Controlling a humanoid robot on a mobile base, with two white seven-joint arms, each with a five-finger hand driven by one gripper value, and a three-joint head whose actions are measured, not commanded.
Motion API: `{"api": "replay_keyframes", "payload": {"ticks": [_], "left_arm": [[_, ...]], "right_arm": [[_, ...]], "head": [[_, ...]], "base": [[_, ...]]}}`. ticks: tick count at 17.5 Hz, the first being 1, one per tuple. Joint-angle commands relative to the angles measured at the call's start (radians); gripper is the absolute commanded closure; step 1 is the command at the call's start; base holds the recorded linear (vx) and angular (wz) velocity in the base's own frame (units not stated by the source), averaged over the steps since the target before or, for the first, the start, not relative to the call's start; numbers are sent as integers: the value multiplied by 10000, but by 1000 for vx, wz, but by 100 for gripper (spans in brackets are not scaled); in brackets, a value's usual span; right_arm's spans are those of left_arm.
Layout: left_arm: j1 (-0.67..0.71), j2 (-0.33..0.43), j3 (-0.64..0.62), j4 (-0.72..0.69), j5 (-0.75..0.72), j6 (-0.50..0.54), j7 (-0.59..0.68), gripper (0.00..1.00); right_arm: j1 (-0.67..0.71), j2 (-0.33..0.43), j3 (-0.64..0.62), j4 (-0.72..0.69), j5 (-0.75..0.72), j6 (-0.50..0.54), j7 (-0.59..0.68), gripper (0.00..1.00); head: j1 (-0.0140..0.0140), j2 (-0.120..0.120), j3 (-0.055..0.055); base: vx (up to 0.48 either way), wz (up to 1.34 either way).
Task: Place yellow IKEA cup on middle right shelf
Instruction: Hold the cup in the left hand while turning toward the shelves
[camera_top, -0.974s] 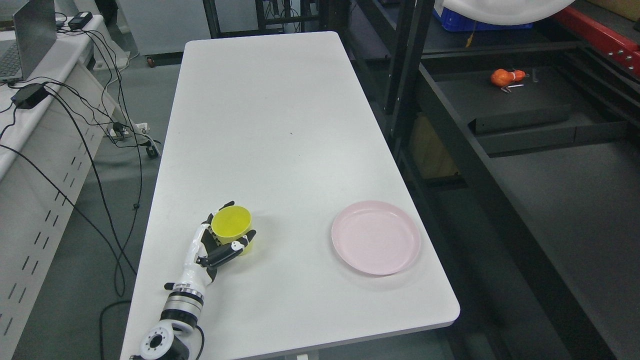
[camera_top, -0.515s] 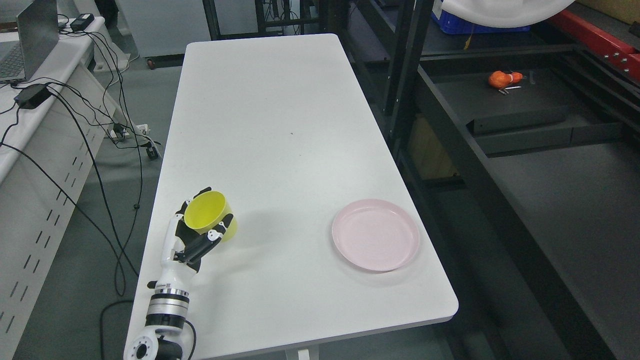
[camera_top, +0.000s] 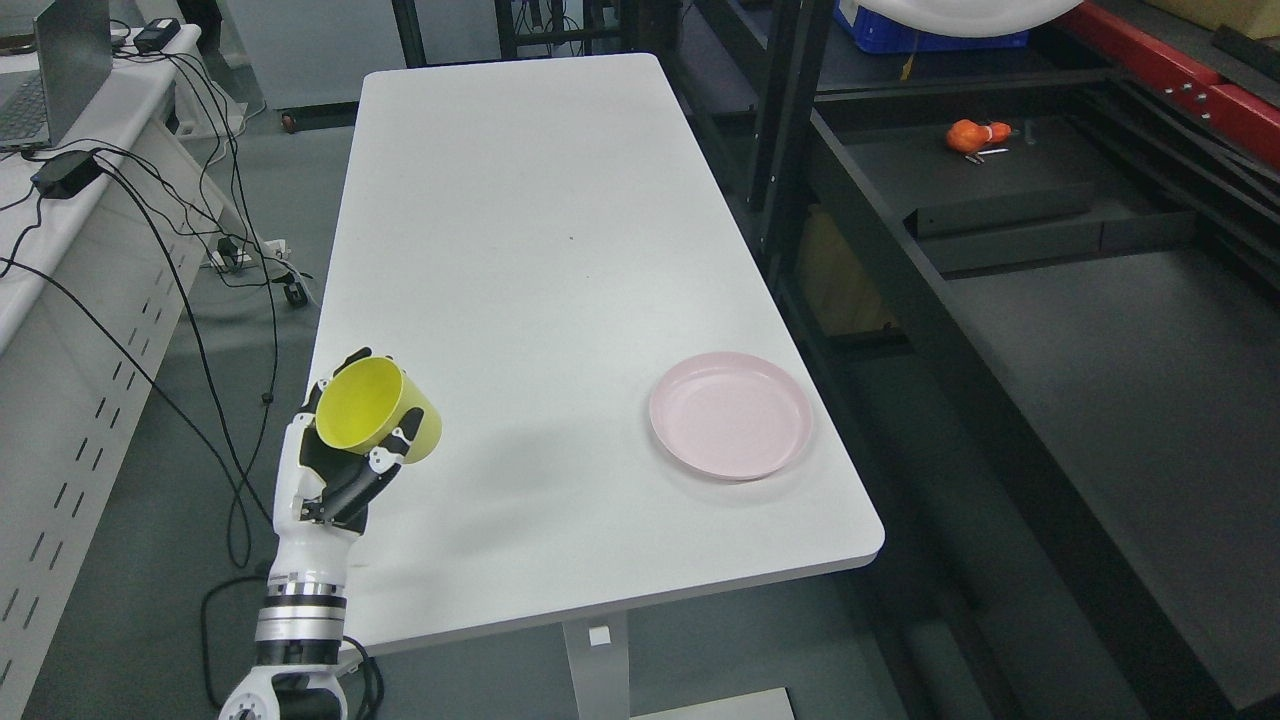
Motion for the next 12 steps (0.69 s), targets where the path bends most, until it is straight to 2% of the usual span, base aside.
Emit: {"api": "replay_keyframes", "payload": {"ticks": [1, 12], "left_arm": [[177, 175, 164, -1003, 103, 31, -1, 99], [239, 175, 72, -1003, 103, 31, -1, 99]], "right_arm": [[138, -175, 169, 0, -245, 8, 8, 1], [138, -175, 169, 0, -245, 8, 8, 1]], "head": [[0, 0, 0], [0, 0, 0]], "base": [[-205, -101], [-240, -255]]}}
